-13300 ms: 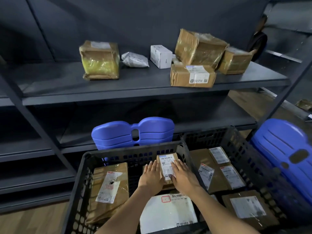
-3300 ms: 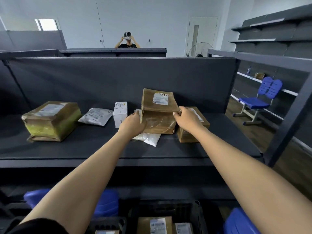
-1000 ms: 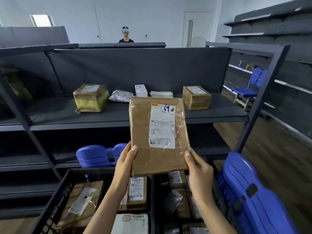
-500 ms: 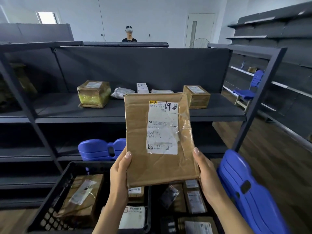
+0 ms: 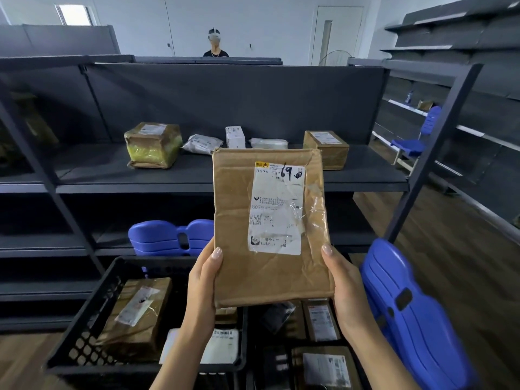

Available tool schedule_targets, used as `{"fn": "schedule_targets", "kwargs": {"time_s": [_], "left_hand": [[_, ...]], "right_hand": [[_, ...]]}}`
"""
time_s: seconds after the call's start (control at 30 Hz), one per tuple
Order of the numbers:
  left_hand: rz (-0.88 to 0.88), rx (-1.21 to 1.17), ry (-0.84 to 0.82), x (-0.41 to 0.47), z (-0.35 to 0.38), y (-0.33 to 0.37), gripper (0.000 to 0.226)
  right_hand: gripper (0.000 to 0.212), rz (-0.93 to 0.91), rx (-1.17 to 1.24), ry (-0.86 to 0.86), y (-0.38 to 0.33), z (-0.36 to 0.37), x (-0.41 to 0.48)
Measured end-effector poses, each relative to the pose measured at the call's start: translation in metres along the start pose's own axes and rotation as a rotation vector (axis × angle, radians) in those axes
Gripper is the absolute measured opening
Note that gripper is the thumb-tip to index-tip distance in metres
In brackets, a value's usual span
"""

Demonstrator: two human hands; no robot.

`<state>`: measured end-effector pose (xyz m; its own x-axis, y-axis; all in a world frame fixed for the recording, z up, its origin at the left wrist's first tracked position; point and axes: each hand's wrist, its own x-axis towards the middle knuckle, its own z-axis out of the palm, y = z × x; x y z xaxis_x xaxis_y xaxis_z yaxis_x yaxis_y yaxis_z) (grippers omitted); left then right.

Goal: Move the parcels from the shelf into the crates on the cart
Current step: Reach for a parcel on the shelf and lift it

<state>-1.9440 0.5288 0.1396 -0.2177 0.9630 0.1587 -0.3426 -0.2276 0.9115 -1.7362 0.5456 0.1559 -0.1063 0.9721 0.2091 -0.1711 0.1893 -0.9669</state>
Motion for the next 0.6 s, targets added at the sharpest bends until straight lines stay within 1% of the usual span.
{"fn": "schedule_targets", "kwargs": {"time_s": [0.07,0.17,0.23,0.3,0.37,0.47,0.53,0.6], "left_hand": [[-0.016,0.003,0.004,0.0,0.001,-0.005,0.057],[-0.033,0.051,-0.013,0.0,0.001,-0.015,0.056],[-0.067,0.095,-0.024,0.001,0.0,-0.023,0.057],[-0.146,0.157,-0.036,0.005,-0.001,-0.033,0.052],[-0.244,0.224,-0.038,0.011,-0.002,-0.044,0.045],[-0.351,0.342,-0.019,0.02,-0.002,-0.062,0.047],[-0.394,0.428,-0.024,0.023,0.0,-0.075,0.047],[-0.388,0.522,-0.022,0.025,0.002,-0.087,0.045]], "right_hand": [[0.06,0.046,-0.022,0.029,0.004,-0.003,0.0],[0.059,0.104,-0.035,0.051,0.013,-0.008,-0.001],[0.065,0.145,-0.064,0.066,0.022,-0.013,0.002],[0.072,0.201,-0.108,0.094,0.034,-0.02,0.006],[0.064,0.248,-0.147,0.109,0.047,-0.029,0.011],[0.05,0.297,-0.237,0.15,0.069,-0.042,0.015],[0.05,0.34,-0.292,0.154,0.085,-0.051,0.016],[0.052,0.389,-0.336,0.146,0.099,-0.058,0.014]]}}
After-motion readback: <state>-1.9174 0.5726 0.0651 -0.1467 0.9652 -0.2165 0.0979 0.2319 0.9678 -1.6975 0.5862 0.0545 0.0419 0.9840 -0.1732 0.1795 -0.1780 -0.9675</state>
